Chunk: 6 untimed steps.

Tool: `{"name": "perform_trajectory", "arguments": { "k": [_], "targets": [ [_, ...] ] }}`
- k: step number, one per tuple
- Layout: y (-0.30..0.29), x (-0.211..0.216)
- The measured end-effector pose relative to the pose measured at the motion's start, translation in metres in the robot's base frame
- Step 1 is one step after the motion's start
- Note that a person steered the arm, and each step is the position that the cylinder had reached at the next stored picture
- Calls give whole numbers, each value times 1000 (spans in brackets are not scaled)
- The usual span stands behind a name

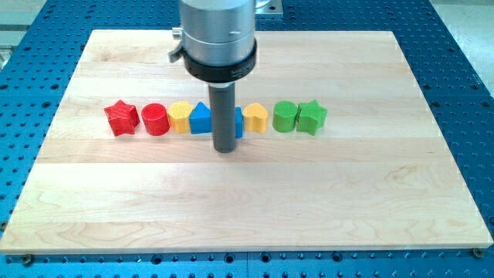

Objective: Slide the blue cube slightly up

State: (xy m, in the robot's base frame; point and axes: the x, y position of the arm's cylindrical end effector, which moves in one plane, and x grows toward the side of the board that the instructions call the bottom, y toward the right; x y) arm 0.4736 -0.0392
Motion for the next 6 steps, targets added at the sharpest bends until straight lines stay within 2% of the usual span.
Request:
{"name": "perform_trajectory", "arguments": {
  "k": [6],
  "targets": [
    [2, -7]
  ]
}}
